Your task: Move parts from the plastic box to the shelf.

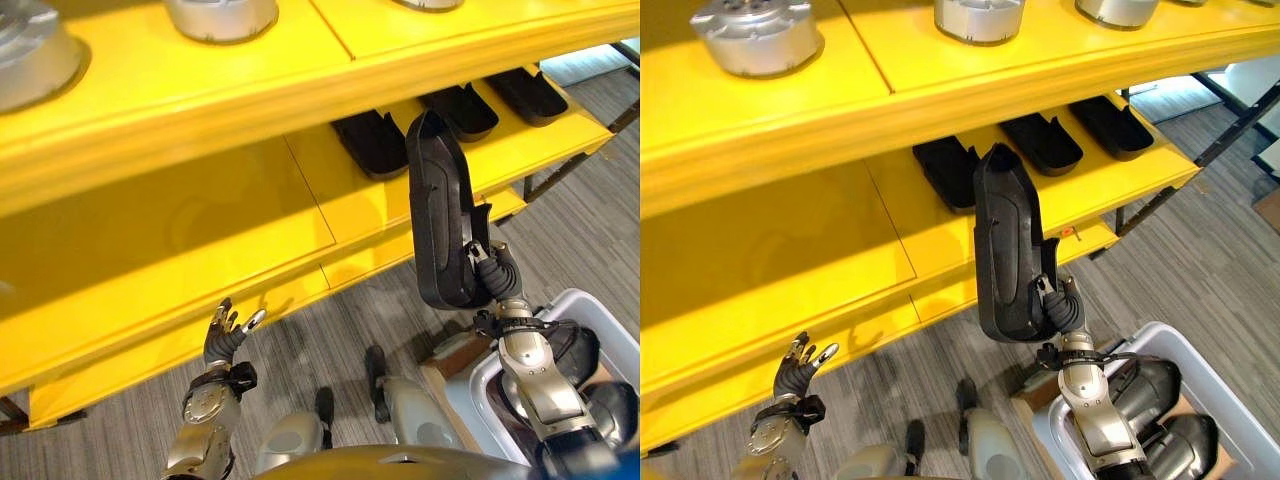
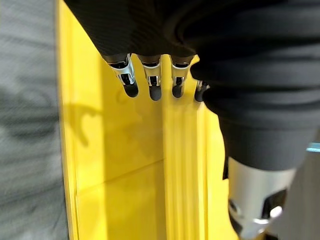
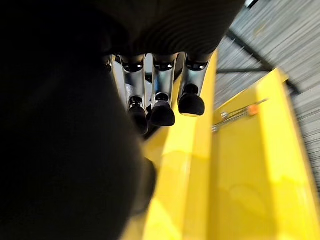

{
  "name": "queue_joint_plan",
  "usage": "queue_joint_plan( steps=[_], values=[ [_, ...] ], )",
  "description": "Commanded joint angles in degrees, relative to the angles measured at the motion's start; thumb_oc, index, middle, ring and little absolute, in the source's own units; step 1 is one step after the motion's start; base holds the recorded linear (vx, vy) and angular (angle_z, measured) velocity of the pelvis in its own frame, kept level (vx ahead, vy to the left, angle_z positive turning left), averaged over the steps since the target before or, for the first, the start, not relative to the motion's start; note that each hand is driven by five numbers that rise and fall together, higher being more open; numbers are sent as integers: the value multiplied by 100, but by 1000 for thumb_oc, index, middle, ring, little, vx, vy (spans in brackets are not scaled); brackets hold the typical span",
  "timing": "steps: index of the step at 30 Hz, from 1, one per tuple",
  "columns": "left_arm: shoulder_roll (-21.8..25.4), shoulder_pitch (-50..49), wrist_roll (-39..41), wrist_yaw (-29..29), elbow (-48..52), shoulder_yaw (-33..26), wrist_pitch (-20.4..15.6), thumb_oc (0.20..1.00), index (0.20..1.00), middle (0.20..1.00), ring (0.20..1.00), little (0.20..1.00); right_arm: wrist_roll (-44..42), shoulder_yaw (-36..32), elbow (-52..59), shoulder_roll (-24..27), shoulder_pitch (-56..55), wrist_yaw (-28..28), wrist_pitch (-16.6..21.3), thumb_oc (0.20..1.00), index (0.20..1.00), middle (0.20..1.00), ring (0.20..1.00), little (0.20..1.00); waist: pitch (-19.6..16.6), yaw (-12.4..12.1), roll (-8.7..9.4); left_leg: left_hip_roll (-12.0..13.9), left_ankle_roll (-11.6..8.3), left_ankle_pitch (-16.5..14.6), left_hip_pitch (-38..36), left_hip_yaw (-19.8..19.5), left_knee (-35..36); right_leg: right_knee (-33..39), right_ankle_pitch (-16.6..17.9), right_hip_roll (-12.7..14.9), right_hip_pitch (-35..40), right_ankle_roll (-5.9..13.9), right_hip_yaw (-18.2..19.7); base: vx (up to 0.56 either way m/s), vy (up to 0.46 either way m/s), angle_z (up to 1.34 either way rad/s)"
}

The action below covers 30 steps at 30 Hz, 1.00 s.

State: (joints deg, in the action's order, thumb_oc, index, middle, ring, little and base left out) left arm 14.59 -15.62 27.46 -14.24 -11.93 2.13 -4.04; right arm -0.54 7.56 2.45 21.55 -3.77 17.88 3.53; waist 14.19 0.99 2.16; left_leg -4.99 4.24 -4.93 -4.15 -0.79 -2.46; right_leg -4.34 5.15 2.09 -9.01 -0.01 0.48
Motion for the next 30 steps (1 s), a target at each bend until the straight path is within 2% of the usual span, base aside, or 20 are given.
queue_joint_plan(
  steps=[1,6,8,11,14,15,16,18,19,21,23,24,27,30],
  values=[
    [87,302,-156,50,437,-19,-330,1000,1000,1000,1000,1000,-190,-397,410,188,128,81,454,200,200,200,200,200,-280,109,70,520,-413,429,48,-586,564,154,-408,-68,545,480,-156,81,-138,24],
    [-54,157,-15,59,366,-3,-275,1000,1000,1000,1000,1000,-191,-446,444,214,95,99,485,200,200,200,200,200,-357,101,36,717,-575,451,-60,-717,591,196,-575,-159,772,344,-391,74,-164,35],
    [-73,171,23,71,337,-2,-261,1000,1000,1000,1000,1000,-206,-446,417,212,118,121,509,200,200,200,200,200,-329,93,39,734,-630,403,20,-727,376,179,-634,-162,803,307,-453,11,-89,25],
    [-77,245,49,98,338,30,-268,1000,1000,1000,1000,1000,-234,-485,403,288,140,136,530,200,200,200,200,200,-163,80,70,599,-728,369,420,-673,-384,90,-699,-68,839,240,-626,-49,-43,15],
    [-75,261,40,114,366,51,-284,1000,1000,1000,1000,1000,-220,-506,390,325,141,135,548,200,200,200,200,200,-104,78,101,542,-745,382,605,-679,-645,56,-694,-14,863,233,-698,-36,-4,41],
    [-72,269,44,119,365,54,-282,1000,1000,1000,1000,1000,-213,-511,382,327,140,148,553,200,200,200,200,200,-105,87,112,632,-743,377,618,-609,-633,37,-699,9,867,240,-718,34,173,21],
    [-74,232,56,98,433,47,-279,1000,1000,1000,1000,1000,-238,-591,308,300,83,220,509,200,200,200,200,200,-162,139,103,1438,-810,750,664,-241,-184,-81,-782,266,864,367,-791,51,238,18],
    [-59,237,47,74,424,65,-275,1000,1000,1000,1000,1000,-252,-584,251,297,43,217,486,200,200,200,200,200,-200,154,0,1710,-908,1044,657,-104,177,-168,-863,335,830,422,-818,51,204,34],
    [-61,236,47,74,423,67,-276,1000,1000,1000,1000,1000,-252,-583,250,298,42,217,487,200,200,200,200,200,-204,151,-3,1715,-912,1058,647,-100,202,-177,-868,331,823,419,-817,47,127,41],
    [-34,247,38,108,413,72,-282,1000,1000,1000,1000,1000,-217,-566,230,324,19,144,431,200,200,200,200,200,-283,150,-127,1746,-962,1017,501,-41,387,-190,-930,367,877,462,-808,85,187,10],
    [12,231,14,142,481,76,-286,1000,1000,1000,1000,1000,-183,-543,160,273,23,89,383,200,200,200,200,200,-333,101,-193,1568,-941,884,386,1,386,-146,-874,531,1005,536,-821,122,300,-13],
    [73,215,-24,164,508,39,-283,1000,1000,1000,1000,1000,-192,-538,128,229,27,35,339,200,200,200,200,200,-343,68,-166,1440,-895,781,346,81,354,-141,-819,671,1068,606,-851,81,206,-13],
    [107,196,-48,162,517,16,-286,1000,1000,1000,1000,1000,-168,-508,124,197,31,0,308,200,200,200,200,200,-349,46,-138,1363,-862,723,306,110,358,-118,-786,748,1108,653,-854,40,113,0],
    [168,206,-89,106,492,-63,-273,1000,1000,1000,1000,1000,-289,-338,-12,47,122,-128,210,200,200,200,200,200,-379,-47,-50,1102,-731,584,297,168,379,5,-599,1014,1139,842,-859,38,212,19]
  ],
)
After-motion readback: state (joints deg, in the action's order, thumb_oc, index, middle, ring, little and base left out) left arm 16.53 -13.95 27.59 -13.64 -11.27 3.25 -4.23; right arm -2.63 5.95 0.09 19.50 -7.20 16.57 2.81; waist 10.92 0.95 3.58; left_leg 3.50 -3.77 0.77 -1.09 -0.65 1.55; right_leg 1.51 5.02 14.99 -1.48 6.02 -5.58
